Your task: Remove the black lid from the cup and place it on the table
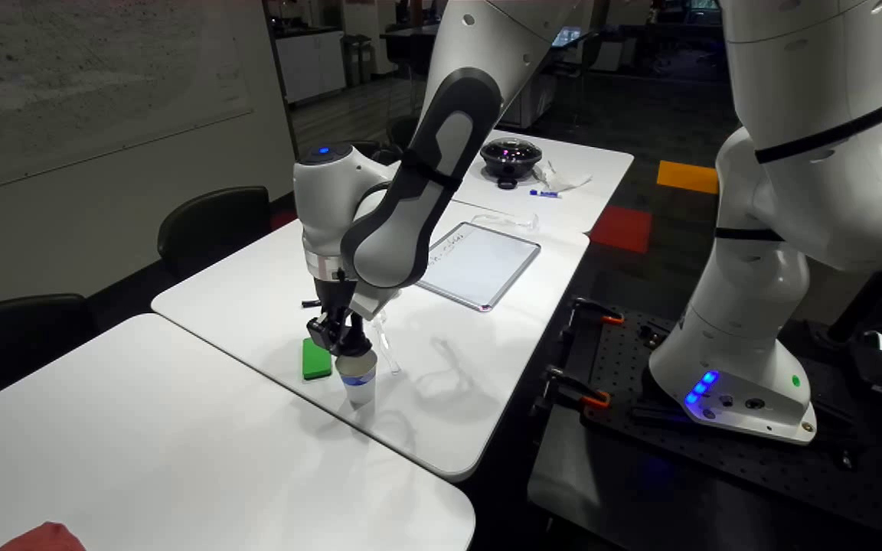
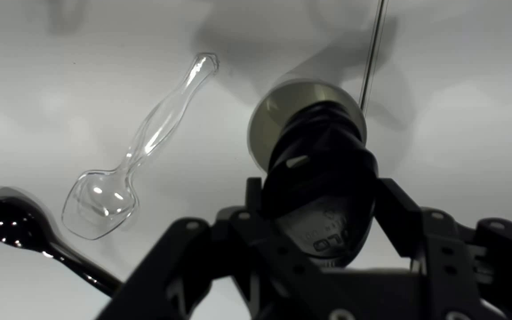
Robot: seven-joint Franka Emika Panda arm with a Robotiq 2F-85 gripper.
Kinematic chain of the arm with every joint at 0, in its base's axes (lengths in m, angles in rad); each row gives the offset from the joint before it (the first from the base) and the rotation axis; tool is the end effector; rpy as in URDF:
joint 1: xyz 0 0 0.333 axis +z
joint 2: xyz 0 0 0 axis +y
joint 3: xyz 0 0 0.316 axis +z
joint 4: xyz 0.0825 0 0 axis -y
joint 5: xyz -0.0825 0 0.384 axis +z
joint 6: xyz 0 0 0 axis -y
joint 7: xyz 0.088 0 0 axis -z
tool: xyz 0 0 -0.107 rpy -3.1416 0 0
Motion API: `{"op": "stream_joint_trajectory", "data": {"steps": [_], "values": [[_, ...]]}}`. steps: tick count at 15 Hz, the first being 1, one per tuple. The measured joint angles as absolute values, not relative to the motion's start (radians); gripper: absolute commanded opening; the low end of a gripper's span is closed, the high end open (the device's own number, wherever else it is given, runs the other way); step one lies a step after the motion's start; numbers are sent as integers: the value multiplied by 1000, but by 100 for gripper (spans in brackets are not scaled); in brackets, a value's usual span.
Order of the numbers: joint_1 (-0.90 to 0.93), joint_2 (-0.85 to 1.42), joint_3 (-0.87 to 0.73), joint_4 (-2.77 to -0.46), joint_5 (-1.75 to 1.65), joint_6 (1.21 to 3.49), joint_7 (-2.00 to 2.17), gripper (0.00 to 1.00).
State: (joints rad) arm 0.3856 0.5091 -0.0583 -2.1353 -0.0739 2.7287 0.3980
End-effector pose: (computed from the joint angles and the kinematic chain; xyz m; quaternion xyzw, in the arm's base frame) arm 0.5469 0.1883 0.1717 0.9987 0.0022 0.0501 0.0134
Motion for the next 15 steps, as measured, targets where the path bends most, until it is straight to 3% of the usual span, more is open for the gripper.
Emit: {"op": "stream_joint_trajectory", "data": {"steps": [7,15], "values": [[374,285,-112,-2329,-137,2738,479,62],[209,102,-116,-2600,-135,2836,563,64]]}}
